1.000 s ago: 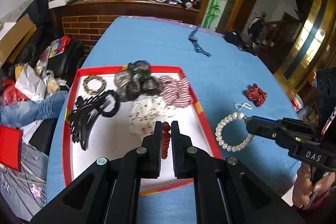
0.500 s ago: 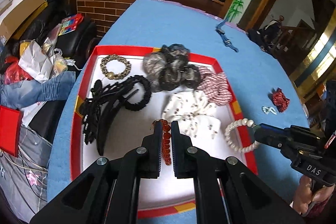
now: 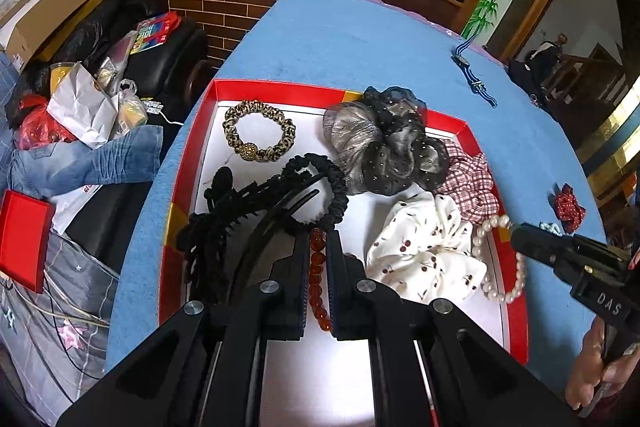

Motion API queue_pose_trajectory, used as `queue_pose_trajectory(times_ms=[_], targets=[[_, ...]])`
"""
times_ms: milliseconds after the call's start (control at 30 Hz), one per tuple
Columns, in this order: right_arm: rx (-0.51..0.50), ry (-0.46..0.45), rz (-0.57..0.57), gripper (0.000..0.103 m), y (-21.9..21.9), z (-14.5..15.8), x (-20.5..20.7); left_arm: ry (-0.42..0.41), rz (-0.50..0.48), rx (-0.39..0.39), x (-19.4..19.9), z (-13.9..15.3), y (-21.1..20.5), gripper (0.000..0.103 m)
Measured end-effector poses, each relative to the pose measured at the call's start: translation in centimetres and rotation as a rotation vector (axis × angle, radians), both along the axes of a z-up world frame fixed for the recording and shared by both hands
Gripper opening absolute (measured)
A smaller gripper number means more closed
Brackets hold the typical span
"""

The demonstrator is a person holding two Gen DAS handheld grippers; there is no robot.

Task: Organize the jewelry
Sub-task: 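Lower the bead bracelet and pearl necklace into the tray and open both grippers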

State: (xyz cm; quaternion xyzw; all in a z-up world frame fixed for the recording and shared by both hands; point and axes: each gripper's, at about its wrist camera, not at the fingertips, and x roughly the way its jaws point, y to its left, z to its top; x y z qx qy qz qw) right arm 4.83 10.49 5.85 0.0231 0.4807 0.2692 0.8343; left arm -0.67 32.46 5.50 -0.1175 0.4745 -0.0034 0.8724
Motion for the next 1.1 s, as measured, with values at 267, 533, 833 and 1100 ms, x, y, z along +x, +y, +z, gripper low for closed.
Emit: queue_pose_trajectory(times_ms=[267,533,833,1100], targets=[[-0.007,0.01,-0.034,0.013,0.0,-0.8,1.8,0.005,0.008,0.009,0.4,-0.4,0.2,0.007],[-0.021,0.048,-0.042,0.013,-0.1,-2.2,2.3,0.006,0.007,0.023,0.5,-0.6,0.1,0.007],[-0.015,0.049,-0.042,0.013,-0.5,-2.0,1.8,0.002,0.017,0.021,0.3,-0.2,0.1,0.007],[0.03,0.013,-0.041,0.013,-1.8,0.1,0.8,-0.018,0.01,0.03,-0.2,0.9,-0.4,0.008]])
